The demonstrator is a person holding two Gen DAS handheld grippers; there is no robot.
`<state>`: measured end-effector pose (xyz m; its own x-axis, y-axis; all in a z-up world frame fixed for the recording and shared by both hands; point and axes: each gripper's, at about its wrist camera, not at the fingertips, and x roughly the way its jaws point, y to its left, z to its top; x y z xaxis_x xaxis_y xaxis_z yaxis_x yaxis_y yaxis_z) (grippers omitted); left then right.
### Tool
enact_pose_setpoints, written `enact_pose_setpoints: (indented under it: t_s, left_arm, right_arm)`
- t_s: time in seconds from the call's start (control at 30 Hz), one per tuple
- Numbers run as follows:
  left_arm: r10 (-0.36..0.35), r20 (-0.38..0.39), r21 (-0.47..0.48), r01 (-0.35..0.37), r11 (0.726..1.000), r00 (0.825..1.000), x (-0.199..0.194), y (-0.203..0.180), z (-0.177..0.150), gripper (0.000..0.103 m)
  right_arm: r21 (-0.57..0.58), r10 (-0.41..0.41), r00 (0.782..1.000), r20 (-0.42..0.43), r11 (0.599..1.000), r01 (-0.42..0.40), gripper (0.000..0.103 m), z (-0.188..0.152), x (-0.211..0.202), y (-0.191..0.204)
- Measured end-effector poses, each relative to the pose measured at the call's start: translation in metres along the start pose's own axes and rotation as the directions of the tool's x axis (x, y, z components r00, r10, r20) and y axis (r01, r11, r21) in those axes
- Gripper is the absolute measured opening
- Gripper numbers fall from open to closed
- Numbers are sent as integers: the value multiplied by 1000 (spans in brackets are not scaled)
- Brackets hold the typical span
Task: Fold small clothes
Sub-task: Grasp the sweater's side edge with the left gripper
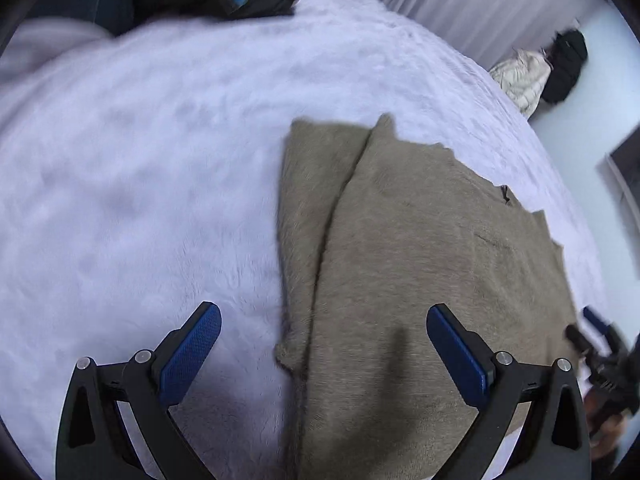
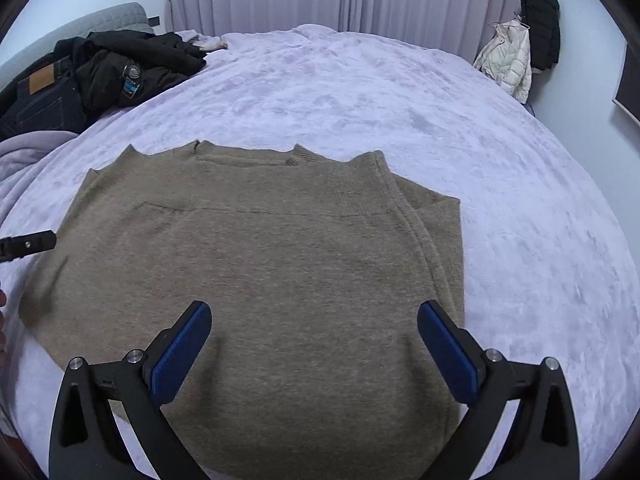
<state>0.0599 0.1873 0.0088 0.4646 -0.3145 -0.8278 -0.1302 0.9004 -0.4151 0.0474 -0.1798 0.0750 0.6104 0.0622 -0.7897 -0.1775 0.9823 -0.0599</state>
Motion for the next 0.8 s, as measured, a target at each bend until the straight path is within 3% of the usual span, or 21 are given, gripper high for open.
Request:
enact_pose_setpoints:
  t_s: [0.07, 0.2, 0.33, 0.47, 0.67, 0.73, 0.8]
  left_arm:
    - [-5, -6, -14, 5, 1000, 1000, 8, 2, 1, 103]
    - [-50, -35, 62, 52, 997, 998, 22, -26, 5, 103]
    - [44, -77, 181, -29, 983, 996, 43, -56, 4, 103]
    - [42, -62, 176, -31, 984, 997, 44, -60, 6, 103]
    - [65, -21, 198, -59, 978, 998, 39, -65, 5, 87]
    - [63, -7, 206, -60, 977, 998, 39, -68, 7, 80]
    - [59, -4, 201, -57, 978, 998, 38, -68, 7, 79]
  right_arm:
    - [-27, 10, 1000, -14, 1000, -10, 102, 1, 7, 13]
    - [-73, 22, 999, -43, 997, -25, 102, 2, 22, 40]
    - [-95, 23, 997, -68, 995, -30, 102, 1, 34, 54]
    - [-90, 20, 997, -74, 996, -26, 102, 4, 39, 52]
    - [-40, 23, 992, -127, 999, -28, 102, 28, 63, 50]
    - [-66, -29, 987, -156, 998, 19, 102, 37, 78, 59]
    - [-72, -52, 985, -166, 997, 40, 102, 49, 88, 64]
